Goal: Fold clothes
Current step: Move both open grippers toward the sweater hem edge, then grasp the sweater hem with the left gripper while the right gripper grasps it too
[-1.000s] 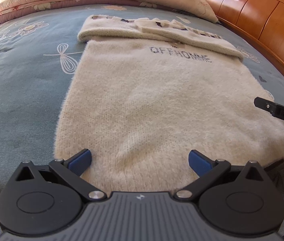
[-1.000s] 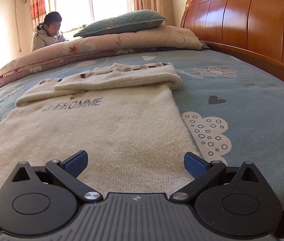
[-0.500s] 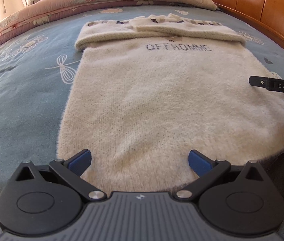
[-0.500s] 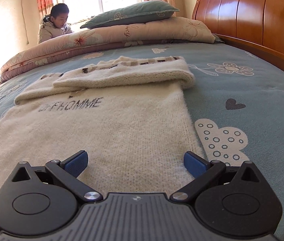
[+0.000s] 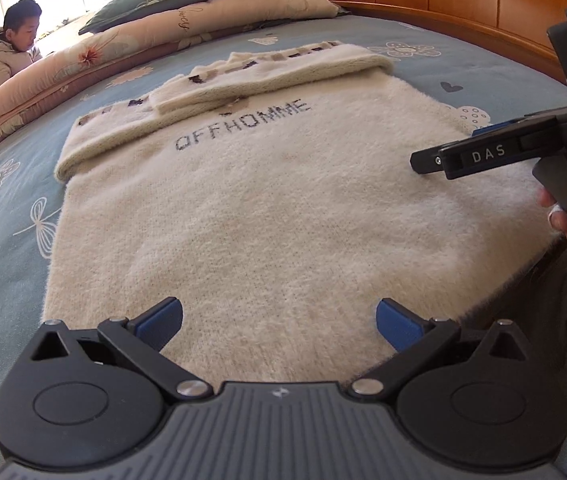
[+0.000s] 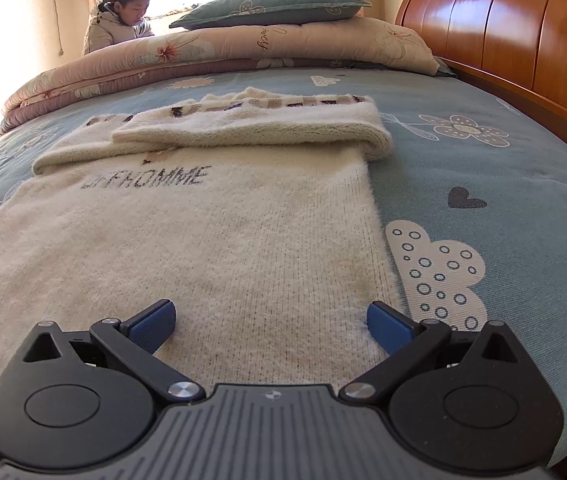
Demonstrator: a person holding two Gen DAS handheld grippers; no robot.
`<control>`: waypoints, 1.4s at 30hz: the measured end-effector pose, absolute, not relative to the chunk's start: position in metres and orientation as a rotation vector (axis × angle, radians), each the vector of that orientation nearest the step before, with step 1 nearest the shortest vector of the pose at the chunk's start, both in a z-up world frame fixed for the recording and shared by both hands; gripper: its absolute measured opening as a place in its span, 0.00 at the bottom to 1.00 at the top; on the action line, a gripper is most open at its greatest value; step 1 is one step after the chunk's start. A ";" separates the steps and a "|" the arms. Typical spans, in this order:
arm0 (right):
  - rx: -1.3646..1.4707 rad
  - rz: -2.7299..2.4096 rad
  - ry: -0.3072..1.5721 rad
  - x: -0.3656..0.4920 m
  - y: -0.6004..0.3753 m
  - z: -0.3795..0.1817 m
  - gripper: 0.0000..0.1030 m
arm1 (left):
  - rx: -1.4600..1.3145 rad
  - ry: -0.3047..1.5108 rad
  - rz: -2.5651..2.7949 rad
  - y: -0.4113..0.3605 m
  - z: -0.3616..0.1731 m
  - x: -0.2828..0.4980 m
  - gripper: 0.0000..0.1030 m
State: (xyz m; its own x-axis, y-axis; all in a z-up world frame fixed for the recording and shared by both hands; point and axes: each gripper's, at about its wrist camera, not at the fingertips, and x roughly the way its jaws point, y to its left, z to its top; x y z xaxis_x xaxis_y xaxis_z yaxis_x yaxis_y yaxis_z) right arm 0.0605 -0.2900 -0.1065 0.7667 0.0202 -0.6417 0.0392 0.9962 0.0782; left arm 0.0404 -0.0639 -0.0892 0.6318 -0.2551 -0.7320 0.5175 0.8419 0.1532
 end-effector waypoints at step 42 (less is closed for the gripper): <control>0.205 0.069 0.642 0.038 -0.291 -0.080 1.00 | 1.167 0.225 -0.518 -0.106 -0.125 -0.029 0.99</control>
State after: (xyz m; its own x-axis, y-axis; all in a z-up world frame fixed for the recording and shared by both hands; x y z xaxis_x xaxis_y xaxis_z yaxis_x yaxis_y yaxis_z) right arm 0.0377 -0.2907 -0.0801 0.7994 0.1273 -0.5871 -0.0006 0.9775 0.2111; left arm -0.0291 -0.1057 -0.1255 0.8618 -0.2702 -0.4292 0.4982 0.2927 0.8162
